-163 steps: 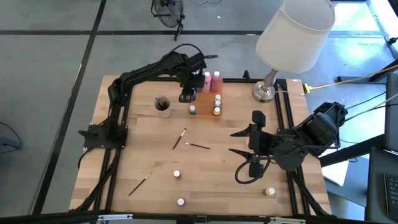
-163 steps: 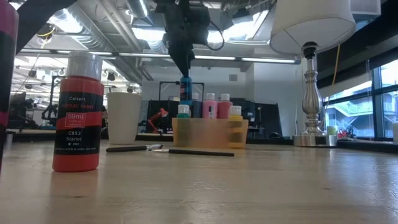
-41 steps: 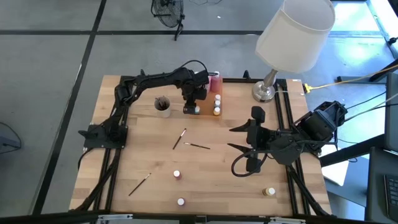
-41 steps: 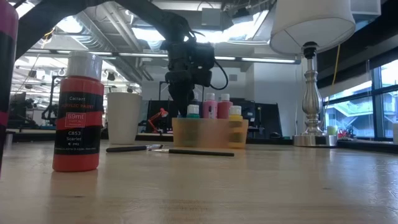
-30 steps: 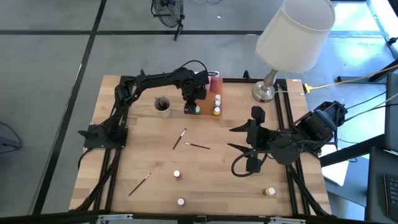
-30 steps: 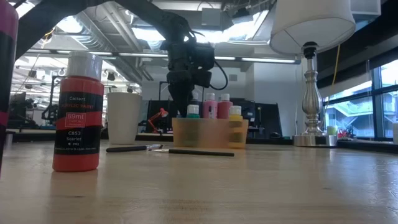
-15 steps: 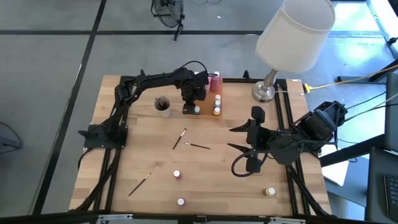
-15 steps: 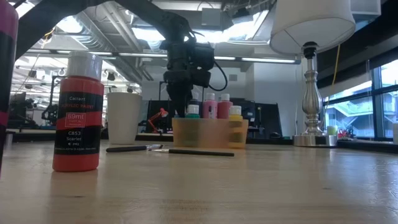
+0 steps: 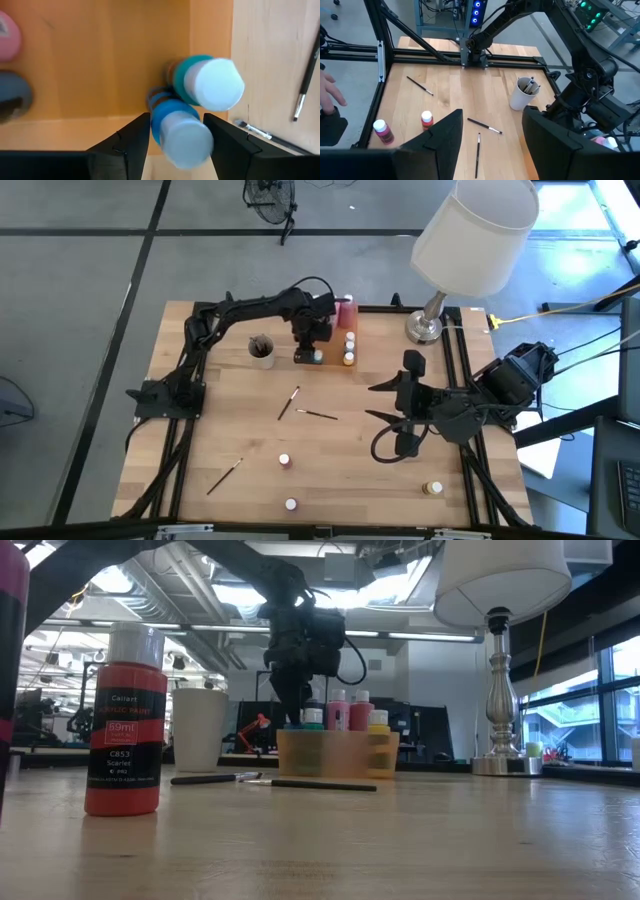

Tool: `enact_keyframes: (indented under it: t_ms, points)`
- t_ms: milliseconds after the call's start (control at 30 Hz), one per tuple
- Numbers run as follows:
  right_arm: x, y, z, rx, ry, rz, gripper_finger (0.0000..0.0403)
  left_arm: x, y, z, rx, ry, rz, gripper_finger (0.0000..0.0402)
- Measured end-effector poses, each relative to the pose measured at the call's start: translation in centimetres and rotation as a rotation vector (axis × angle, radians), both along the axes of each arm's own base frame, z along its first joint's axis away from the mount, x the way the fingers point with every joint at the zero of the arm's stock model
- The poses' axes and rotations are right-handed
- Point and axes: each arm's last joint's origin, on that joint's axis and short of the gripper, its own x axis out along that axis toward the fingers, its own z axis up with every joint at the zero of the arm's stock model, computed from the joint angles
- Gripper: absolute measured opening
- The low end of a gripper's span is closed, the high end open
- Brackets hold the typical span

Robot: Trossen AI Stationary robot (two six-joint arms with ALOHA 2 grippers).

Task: Pick & Place Paint Supplies
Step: Put the blue paint bottle into the orange bin, then put the black paint brush into the white cup

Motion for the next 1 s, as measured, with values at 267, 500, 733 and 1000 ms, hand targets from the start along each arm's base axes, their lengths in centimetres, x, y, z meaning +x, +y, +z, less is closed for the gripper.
enact_keyframes:
  t_ms: [267, 500, 733, 1000]
  points:
    - [0.0, 0.0, 0.0, 0.006, 0.002, 0.001, 0.0208, 0.4, 0.4, 1.9, 0.028, -0.050, -0.005, 0.0180]
    - [0.0, 0.0, 0.0, 0.021, 0.005, 0.005, 0.0208, 0.0, 0.6, 2.1, 0.083, 0.013, 0.007, 0.0180]
    - [0.0, 0.0, 0.0, 0.023, 0.005, 0.006, 0.0208, -0.6, 0.3, 3.3, 0.086, 0.005, 0.009, 0.0180]
    - [0.0, 0.1, 0.1, 0.019, -0.003, 0.012, 0.0208, -1.8, -0.4, 6.8, 0.140, -0.076, 0.021, 0.0180]
